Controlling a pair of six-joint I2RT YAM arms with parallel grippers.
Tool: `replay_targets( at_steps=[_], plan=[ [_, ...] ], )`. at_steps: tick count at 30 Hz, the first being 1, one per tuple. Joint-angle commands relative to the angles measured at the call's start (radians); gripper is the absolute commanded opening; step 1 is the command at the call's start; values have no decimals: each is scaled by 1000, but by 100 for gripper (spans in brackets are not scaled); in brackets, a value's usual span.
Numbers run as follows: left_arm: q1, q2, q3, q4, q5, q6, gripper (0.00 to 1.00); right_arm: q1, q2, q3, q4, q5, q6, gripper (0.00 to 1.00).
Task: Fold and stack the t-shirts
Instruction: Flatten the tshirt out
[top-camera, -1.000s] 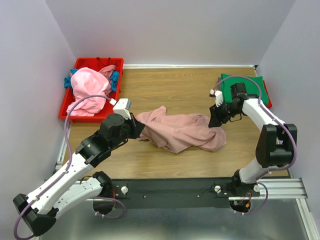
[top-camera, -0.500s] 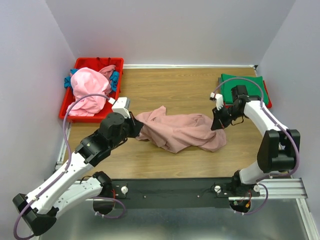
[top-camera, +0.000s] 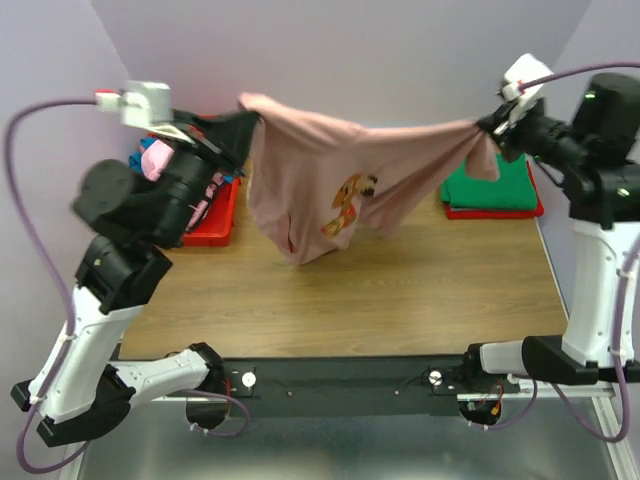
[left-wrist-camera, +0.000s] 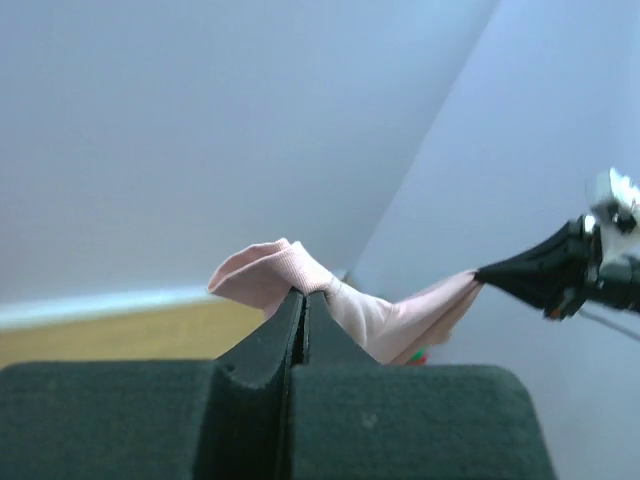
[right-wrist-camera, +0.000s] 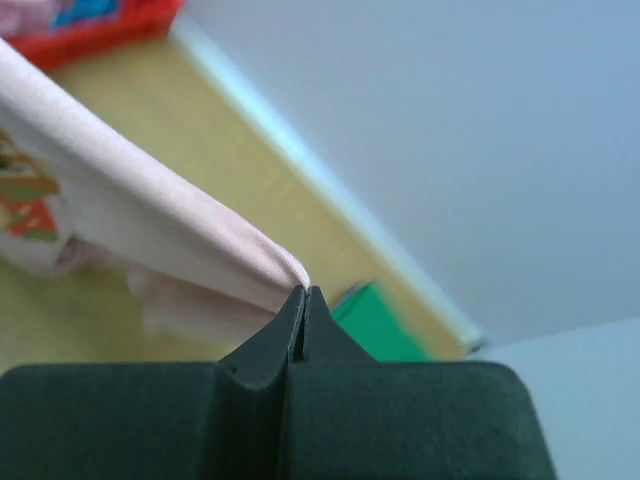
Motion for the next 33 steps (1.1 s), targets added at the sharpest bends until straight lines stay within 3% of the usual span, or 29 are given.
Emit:
replay_targets(
  at_steps=[1,5,9,13,19,23,26,28,30,31,32,33],
  plan=[
    [4,27,176,165,100,79,0,3,-23,233,-1,85,19,0],
    [5,27,275,294,205,45,0,5,-84,359,123,144,60,0],
    [5,41,351,316,244,31,0,3,-128,367,206,202,86,0],
    [5,17,295,313,206,40,0,5,-139,266,217,231,80,0],
    [5,-38,19,302,-32,79,0,3,-141,-37,308,266,68,0],
    [45,-32,-295,296,-175,39,0,3,-125,-342,430,228,94,0],
    [161,18,-501,365,-112,-41,0,5,-47,-464,526,135,132,0],
    [321,72,-573,418,-5,-82,0,6,45,-530,606,58,158,0],
    [453,206,-598,497,145,-110,0,26,155,-533,657,61,175,8],
    [485,324,-577,486,202,-108,8,28,195,-518,658,73,186,18],
    [507,386,-490,466,262,-105,26,28,232,-494,657,94,201,39],
    [517,441,-430,430,346,-80,38,26,262,-474,652,161,235,48]
  ],
)
